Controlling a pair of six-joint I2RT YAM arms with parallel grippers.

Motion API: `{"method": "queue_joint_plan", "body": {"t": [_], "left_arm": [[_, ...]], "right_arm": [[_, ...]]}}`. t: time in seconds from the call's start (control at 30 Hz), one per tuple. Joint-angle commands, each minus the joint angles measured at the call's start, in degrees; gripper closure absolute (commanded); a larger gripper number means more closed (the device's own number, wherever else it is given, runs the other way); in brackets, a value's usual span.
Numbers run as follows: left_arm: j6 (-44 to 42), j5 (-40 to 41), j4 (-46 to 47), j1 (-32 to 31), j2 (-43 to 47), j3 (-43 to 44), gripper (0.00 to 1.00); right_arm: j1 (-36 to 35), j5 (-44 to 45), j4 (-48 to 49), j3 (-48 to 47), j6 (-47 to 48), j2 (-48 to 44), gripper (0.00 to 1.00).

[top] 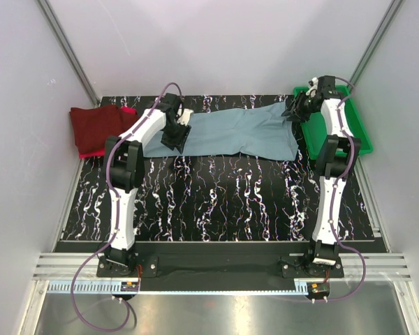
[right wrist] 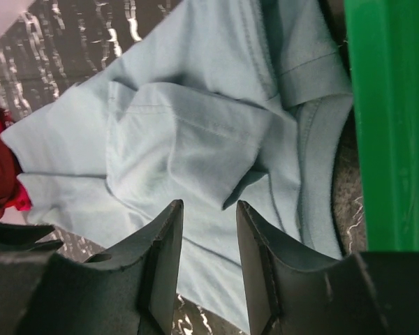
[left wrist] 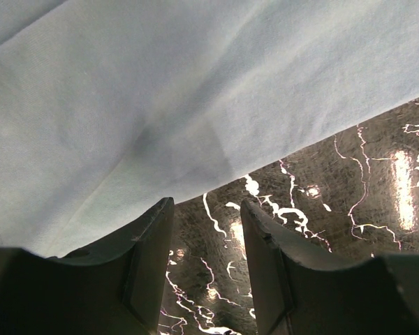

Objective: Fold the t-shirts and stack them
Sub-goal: Fold the tshirt

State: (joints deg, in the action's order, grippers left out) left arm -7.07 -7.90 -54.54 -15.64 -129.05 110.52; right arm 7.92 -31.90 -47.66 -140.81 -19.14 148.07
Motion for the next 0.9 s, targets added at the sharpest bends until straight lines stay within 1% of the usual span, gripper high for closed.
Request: {"method": "queue_joint_plan", "body": {"t": [0.0, 0.67, 0.73, 0.77, 0.83, 0.87], "left_arm": [[-0.4, 0.5, 0.5, -0.4, 4.4, 0.2, 0.51], [-0.8, 1.3, 0.4, -0.7, 4.4, -0.5, 0.51], [-0.8, 1.4, 0.3, -0.8, 4.5, -0.3, 0.51], [-0.8, 1.4, 0.4, -0.9, 4.4, -0.3, 0.51], [-0.9, 1.5, 0.2, -1.0, 4.4, -0.3, 0.51], [-0.9, 1.5, 0.3, -1.0, 4.4, -0.5, 0.51]], "right_arm": [[-0.7, 2.5, -0.6, -2.6, 1.4, 1.9, 0.56], [-2.1, 3.9, 2.0, -8.9, 0.0, 8.5, 0.59], [-2.1, 4.0, 2.1, -9.1, 0.0, 8.9, 0.63], [-2.1, 4.1, 2.5, -9.4, 0.0, 9.2, 0.70], [-2.1, 4.2, 2.6, -10.1, 0.0, 9.4, 0.78], [-2.1, 4.5, 2.7, -10.3, 0.0, 9.4, 0.85]]}}
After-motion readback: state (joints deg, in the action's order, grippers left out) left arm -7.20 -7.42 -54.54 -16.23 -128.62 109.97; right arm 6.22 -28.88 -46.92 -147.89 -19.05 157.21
